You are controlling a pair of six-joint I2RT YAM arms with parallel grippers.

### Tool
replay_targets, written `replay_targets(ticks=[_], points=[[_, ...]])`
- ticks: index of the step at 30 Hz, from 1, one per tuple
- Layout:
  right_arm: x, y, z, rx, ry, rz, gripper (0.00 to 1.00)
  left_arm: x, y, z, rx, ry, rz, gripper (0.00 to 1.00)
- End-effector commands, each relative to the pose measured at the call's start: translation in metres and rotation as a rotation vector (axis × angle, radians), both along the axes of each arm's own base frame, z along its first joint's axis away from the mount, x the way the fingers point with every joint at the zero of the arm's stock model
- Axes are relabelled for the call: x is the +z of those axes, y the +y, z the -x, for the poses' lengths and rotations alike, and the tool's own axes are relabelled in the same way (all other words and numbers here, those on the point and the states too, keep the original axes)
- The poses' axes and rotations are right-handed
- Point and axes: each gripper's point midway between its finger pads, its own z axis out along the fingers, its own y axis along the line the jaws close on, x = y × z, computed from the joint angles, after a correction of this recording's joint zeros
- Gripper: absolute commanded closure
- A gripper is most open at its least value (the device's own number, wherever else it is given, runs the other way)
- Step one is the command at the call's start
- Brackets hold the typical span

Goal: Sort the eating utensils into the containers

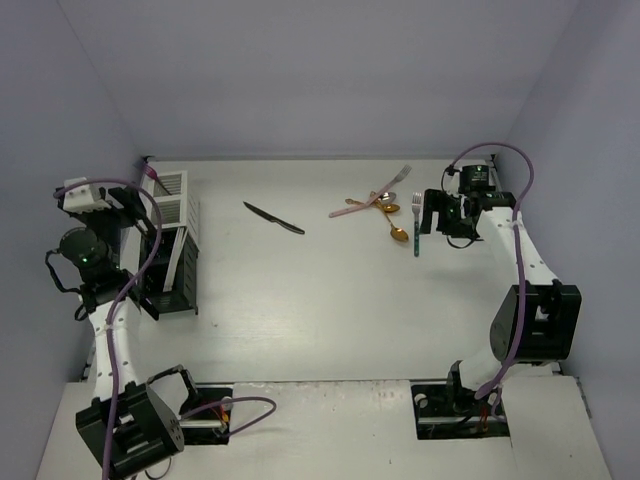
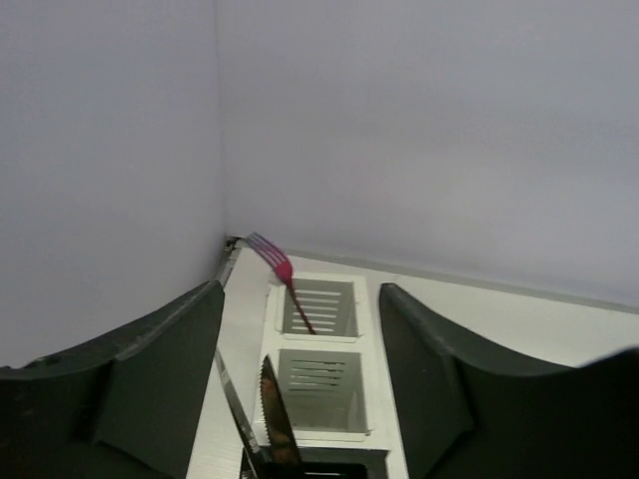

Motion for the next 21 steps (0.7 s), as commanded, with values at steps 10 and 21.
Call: replay_targets(ticks=[10, 21], points=[[-0.037, -0.04, -0.074, -0.218, 0.059, 0.17, 0.41, 0.004, -0.03, 0.021, -0.16, 0.383, -0.047, 0.37], [-0.078, -0.001, -0.113, -0.17, 0.105, 0.161, 0.43, -0.023, -0.039, 0.036, -0.176, 0.427, -0.035, 0.35]])
